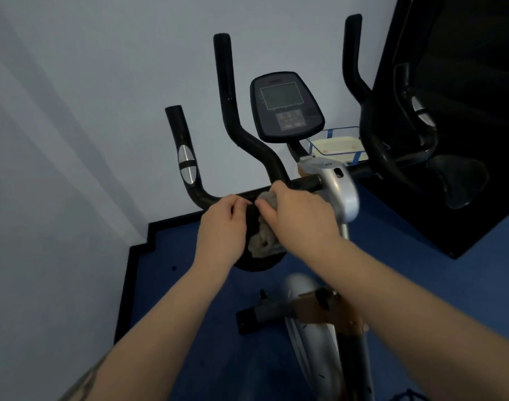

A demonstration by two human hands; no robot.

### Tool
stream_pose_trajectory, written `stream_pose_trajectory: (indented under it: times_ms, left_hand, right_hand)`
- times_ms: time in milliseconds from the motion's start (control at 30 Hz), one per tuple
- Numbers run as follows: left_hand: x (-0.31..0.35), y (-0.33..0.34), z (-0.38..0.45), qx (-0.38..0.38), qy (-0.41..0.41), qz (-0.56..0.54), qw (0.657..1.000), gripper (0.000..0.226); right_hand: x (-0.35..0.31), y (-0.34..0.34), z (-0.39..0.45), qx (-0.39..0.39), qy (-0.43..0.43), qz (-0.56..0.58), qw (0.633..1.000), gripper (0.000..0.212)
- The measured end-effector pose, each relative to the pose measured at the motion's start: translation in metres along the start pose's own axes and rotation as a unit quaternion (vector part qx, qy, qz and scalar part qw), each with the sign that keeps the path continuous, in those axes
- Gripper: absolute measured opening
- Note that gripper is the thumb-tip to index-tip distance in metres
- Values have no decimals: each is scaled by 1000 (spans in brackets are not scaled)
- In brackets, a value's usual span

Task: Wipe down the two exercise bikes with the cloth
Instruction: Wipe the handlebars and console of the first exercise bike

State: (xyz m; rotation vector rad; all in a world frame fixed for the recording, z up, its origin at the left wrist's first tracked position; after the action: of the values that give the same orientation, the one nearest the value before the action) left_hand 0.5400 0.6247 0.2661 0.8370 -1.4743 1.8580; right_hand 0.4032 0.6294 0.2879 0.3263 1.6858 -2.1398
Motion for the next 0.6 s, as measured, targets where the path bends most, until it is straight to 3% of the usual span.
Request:
stream_pose_trajectory:
  times_ms: [100,300,367,433,500,533,600]
  left_hand:
    - [-9,0,-5,21,-38,-97,994,32]
    - [-14,-1,-12,53,-76,-163,982,31]
    - [-16,1,-14,38,-96,-195,975,32]
    - [-20,5,-17,-5,-122,-244,962,33]
    - [-23,8,-19,-50,-148,-291,944,33]
    - [-24,8,-20,-64,-159,-317,933,32]
    - [-27,8,-22,-80,-181,-377,905,27]
  right_hand:
    - [3,6,-31,38,21,43,998,31]
    - [-1,0,3,-23,0,-14,1000,35]
    - [-4,-6,-5,34,22,39,998,32]
    - [-6,-15,-32,133,34,138,981,35]
    - [-11,-27,-47,234,10,154,960,36]
    - [-16,-32,-45,257,-3,145,955,35]
    - [-33,-27,-29,222,-23,119,968,33]
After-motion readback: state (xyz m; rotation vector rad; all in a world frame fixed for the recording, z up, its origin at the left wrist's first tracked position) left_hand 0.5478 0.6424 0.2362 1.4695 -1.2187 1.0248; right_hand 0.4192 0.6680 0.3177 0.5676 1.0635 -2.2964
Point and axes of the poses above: each hand's wrist, its own z-axis towards the middle knuckle, its own y-axis out of the palm, x = y × z, the point moved 8 cm from there along z, towards the middle knuckle, and after that the axes turned 4 degrees about z, right-handed, at the moved point
